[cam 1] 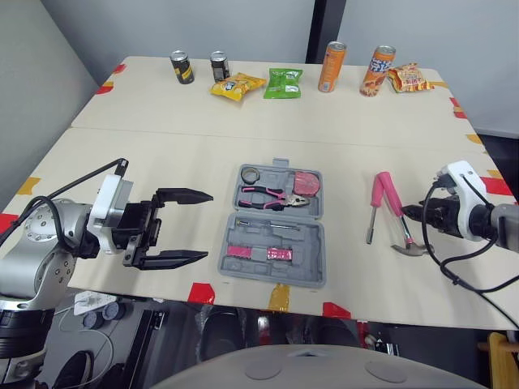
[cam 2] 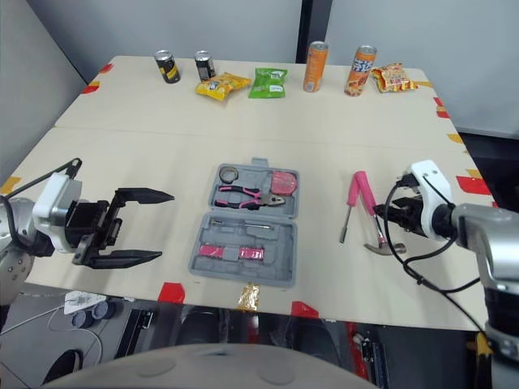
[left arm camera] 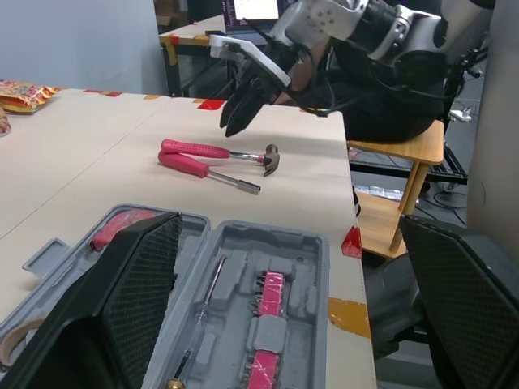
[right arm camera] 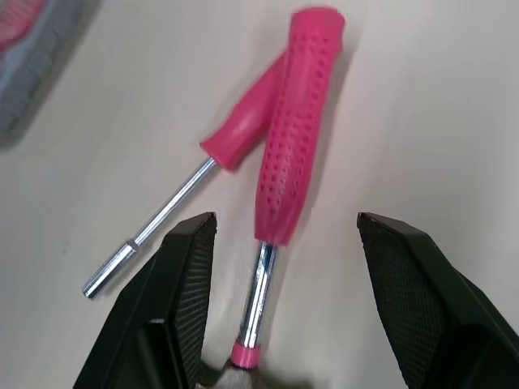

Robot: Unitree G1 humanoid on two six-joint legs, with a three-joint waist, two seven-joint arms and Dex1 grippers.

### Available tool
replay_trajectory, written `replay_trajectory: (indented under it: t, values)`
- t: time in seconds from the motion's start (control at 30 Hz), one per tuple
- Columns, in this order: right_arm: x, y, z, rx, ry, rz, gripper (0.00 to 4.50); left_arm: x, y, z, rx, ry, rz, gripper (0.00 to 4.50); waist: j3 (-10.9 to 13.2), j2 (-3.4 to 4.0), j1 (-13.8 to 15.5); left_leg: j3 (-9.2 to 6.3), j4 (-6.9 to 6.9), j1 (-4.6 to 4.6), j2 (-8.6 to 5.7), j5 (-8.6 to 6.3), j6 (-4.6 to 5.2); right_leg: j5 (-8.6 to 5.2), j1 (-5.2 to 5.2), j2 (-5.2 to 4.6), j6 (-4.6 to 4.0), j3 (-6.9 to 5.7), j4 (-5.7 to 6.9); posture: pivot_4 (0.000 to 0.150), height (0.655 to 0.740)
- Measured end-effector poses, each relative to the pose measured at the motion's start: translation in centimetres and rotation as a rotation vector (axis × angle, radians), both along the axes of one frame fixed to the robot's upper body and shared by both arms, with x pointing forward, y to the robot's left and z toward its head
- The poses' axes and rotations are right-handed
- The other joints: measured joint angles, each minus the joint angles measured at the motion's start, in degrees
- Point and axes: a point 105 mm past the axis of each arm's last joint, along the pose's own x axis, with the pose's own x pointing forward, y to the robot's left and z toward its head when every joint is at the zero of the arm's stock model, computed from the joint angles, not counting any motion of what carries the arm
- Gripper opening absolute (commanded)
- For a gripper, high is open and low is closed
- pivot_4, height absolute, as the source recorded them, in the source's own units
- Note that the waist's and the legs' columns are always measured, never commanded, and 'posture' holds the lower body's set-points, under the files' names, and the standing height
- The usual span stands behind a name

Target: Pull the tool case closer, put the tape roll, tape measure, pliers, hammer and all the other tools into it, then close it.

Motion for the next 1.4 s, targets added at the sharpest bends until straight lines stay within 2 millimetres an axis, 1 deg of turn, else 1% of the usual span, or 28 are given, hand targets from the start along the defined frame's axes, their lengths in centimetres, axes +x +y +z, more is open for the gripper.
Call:
replay_trajectory:
  t: [0.1,0.2,0.33,0.43,0.5,0.63,0.73,0.87,0.9,0.93,0.97,1.1,1.23,1.4]
  values:
    - [-1.4,0.6,-1.8,0.056,-0.04,0.009,2.93,0.0,-0.1,-0.1,-0.008,0.0,-0.002,4.5,0.0,0.01,-0.19,-0.01,0.0,-0.01,0.0,0.0,0.0,0.0,-0.01,-0.02,0.0,-0.02,-0.05,0.15,0.74]
    - [-2.3,0.5,-2.8,0.09,-0.103,0.004,2.93,0.0,-0.2,-0.1,-0.014,0.001,-0.003,4.5,-0.01,0.02,-0.73,-0.01,0.0,0.02,-0.01,0.0,0.01,0.0,-0.01,-0.04,0.0,-0.03,-0.09,0.15,0.74]
    - [-2.7,-0.6,-4.2,0.096,-0.148,-0.019,2.93,0.0,-0.2,-0.1,-0.015,0.002,-0.003,4.5,-0.04,0.06,-1.36,-0.02,0.0,0.06,-0.01,0.01,0.03,-0.01,0.0,-0.04,-0.01,-0.03,-0.05,0.15,0.74]
    - [-2.7,-0.9,-4.7,0.084,-0.16,-0.027,2.93,0.0,-0.2,-0.1,-0.015,0.002,-0.003,4.5,-0.05,0.07,-1.44,-0.03,0.0,0.06,-0.01,0.02,0.04,-0.01,0.0,-0.04,-0.01,-0.03,-0.04,0.15,0.74]
    - [-2.5,-0.6,-5.1,0.09,-0.172,-0.04,2.93,0.0,-0.2,-0.2,-0.015,0.003,-0.003,4.5,-0.05,0.07,-1.4,-0.05,0.0,0.06,-0.02,0.02,0.04,-0.01,0.01,-0.04,-0.01,-0.05,-0.04,0.15,0.74]
    - [-2.3,0.7,-5.9,0.107,-0.168,-0.031,2.93,0.0,-0.1,-0.2,-0.016,0.004,-0.002,4.5,-0.05,0.07,-1.23,-0.06,0.01,0.05,-0.03,0.02,0.04,-0.01,0.03,-0.05,-0.01,-0.07,-0.04,0.15,0.74]
    - [-2.6,1.0,-6.3,0.108,-0.154,-0.036,2.21,0.0,-0.1,-0.2,-0.015,0.004,-0.001,4.5,-0.05,0.07,-1.04,-0.09,0.01,0.03,-0.03,0.01,0.04,-0.01,0.04,-0.06,0.0,-0.1,-0.07,0.15,0.74]
    - [-2.8,0.8,-6.6,0.098,-0.145,-0.064,0.84,-0.1,-0.1,-0.3,-0.015,0.006,0.0,4.5,-0.06,0.06,-1.08,-0.1,0.01,0.03,-0.04,0.01,0.03,-0.01,0.05,-0.07,0.0,-0.12,-0.09,0.15,0.74]
    - [-2.8,0.8,-6.5,0.095,-0.15,-0.068,0.58,-0.1,-0.1,-0.3,-0.015,0.005,-0.001,4.5,-0.07,0.06,-1.16,-0.1,0.01,0.04,-0.04,0.01,0.03,-0.01,0.05,-0.06,0.0,-0.12,-0.09,0.15,0.74]
    - [-2.7,0.8,-6.4,0.091,-0.16,-0.073,0.16,-0.1,-0.1,-0.3,-0.015,0.004,-0.002,4.5,-0.08,0.05,-1.22,-0.11,0.0,0.05,-0.03,0.01,0.03,-0.01,0.06,-0.06,0.0,-0.12,-0.09,0.15,0.74]
    - [-2.6,0.7,-6.2,0.083,-0.169,-0.084,0.03,-0.1,-0.1,-0.3,-0.015,0.003,-0.003,4.5,-0.1,0.03,-1.23,-0.12,0.0,0.05,-0.04,0.01,0.03,-0.01,0.06,-0.06,0.0,-0.13,-0.09,0.15,0.74]
    - [-2.6,0.9,-6.2,0.092,-0.179,-0.114,0.03,-0.1,-0.1,-0.3,-0.015,0.002,-0.004,4.5,-0.12,0.04,-1.2,-0.12,0.0,0.05,-0.04,0.01,0.03,-0.01,0.07,-0.06,0.01,-0.14,-0.09,0.15,0.74]
    - [-3.1,1.3,-6.2,0.116,-0.182,-0.137,0.03,-0.1,0.0,-0.3,-0.016,-0.001,-0.004,4.5,-0.12,0.05,-1.15,-0.13,0.0,0.04,-0.04,0.01,0.03,-0.01,0.07,-0.07,0.01,-0.14,-0.11,0.15,0.74]
    - [-3.5,0.9,-6.3,0.109,-0.17,-0.209,0.03,-0.1,0.0,-0.3,-0.016,-0.003,-0.004,4.5,-0.12,0.06,-1.08,-0.15,-0.01,0.04,-0.04,0.01,0.02,-0.02,0.08,-0.07,0.01,-0.16,-0.11,0.15,0.74]
